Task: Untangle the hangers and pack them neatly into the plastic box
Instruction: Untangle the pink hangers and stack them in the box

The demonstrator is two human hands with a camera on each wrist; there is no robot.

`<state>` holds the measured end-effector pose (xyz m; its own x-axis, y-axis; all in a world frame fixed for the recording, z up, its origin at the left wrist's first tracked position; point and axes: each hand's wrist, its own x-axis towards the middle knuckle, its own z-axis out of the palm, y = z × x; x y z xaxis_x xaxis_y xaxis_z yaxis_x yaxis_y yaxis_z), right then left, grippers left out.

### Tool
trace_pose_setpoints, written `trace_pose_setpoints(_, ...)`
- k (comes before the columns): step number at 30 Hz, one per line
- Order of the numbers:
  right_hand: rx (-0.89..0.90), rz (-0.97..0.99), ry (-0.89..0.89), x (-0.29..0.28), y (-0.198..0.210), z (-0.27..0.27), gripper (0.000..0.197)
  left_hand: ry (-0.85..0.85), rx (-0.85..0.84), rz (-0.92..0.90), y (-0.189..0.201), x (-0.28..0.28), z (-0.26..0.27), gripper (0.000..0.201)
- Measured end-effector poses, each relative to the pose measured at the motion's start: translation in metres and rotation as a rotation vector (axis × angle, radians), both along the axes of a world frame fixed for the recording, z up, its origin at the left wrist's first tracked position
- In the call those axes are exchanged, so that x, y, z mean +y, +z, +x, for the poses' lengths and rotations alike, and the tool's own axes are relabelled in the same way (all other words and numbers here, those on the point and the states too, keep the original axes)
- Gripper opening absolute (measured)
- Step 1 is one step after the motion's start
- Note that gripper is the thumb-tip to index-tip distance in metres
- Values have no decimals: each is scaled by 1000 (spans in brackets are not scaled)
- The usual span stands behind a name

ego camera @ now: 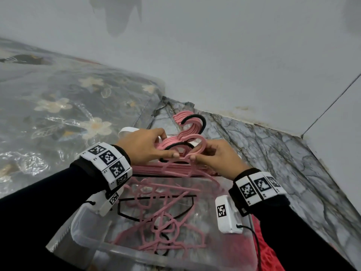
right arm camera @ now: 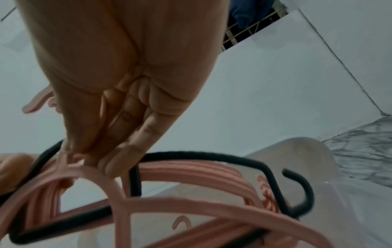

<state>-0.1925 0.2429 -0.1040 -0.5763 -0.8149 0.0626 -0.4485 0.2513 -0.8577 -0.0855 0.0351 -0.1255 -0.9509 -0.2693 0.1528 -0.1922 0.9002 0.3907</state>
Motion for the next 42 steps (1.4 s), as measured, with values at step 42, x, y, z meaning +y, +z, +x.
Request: trace_pose_setpoints(42, 728, 1293, 552, -4, -213, 15, 26, -4, -6, -17, -8, -5, -7, 51)
